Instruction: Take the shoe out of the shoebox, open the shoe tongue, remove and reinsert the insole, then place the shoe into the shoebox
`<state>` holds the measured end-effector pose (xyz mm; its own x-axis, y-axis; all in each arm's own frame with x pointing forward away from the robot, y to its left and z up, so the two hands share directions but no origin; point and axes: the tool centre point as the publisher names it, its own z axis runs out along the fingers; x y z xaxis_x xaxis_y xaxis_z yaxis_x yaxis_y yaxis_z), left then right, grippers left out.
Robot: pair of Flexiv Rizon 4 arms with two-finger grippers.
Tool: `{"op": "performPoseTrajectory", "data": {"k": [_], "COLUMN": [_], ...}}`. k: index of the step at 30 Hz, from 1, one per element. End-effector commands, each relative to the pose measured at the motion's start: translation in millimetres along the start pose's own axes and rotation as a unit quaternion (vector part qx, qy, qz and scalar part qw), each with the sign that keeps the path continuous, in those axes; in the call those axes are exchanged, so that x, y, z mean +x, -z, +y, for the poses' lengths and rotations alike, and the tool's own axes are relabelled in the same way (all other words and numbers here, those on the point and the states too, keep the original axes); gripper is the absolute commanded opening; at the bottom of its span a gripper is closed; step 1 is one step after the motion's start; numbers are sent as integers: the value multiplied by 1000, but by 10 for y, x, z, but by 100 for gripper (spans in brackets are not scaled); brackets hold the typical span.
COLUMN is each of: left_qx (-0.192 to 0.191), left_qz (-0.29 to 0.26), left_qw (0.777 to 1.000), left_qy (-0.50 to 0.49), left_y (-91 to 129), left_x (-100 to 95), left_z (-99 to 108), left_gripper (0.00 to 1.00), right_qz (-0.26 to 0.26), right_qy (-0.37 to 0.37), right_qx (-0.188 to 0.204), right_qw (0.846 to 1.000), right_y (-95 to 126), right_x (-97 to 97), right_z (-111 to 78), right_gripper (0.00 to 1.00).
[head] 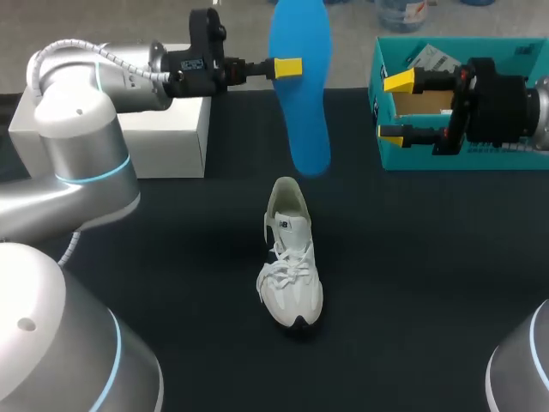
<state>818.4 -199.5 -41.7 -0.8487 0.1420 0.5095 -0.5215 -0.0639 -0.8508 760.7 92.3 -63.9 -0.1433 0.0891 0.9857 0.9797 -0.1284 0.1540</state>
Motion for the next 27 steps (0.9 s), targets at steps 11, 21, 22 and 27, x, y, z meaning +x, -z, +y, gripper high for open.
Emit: {"op": "performPoseTrajectory", "data": {"k": [11, 21, 22, 27], "left_qx": [-26, 52, 52, 52], "left_qz": [-37, -54, -54, -54], "left_qw": [905, 793, 793, 793], "left_qy": [-422, -605, -605, -605], "left_y": [-42, -75, -75, -75], "left_x": [-7, 66, 66, 66], "left_z": [17, 103, 103, 103], "left_gripper": [0, 0, 0, 0], "right_qz": [-1, -1, -1, -1], "right_qy": [-1, -1, -1, -1], "right_qx": [0, 0, 0, 0], "right_qw": [1000, 1000, 1000, 1000], "right_y": [-25, -25, -25, -25], "right_x": [-2, -2, -2, -2], "right_z": [12, 12, 12, 12], "right_gripper": [100, 100, 100, 100]}}
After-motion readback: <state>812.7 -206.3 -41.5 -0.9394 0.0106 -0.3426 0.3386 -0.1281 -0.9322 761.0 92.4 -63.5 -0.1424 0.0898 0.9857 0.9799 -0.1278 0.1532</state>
